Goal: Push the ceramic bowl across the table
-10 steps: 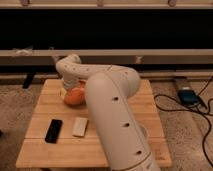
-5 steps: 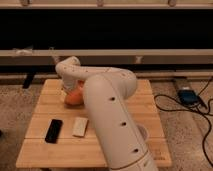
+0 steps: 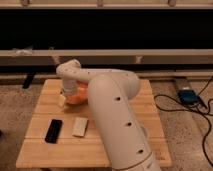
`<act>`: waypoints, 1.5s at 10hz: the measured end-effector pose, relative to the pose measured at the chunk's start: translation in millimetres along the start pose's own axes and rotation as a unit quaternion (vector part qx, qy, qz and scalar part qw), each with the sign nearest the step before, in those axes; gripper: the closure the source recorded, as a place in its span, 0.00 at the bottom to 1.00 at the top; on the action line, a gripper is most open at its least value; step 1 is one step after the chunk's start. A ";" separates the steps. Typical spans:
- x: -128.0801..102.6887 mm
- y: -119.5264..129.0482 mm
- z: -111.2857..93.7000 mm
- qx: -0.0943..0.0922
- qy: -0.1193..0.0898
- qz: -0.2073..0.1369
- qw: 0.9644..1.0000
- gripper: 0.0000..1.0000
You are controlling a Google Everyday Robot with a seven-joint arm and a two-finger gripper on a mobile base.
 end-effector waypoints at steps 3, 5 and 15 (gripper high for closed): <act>11.9 28.9 3.5 -0.027 0.014 -0.016 0.999 0.20; 23.3 44.8 7.5 -0.038 0.030 -0.025 0.998 0.20; 104.9 137.6 8.5 -0.079 0.071 -0.121 0.987 0.20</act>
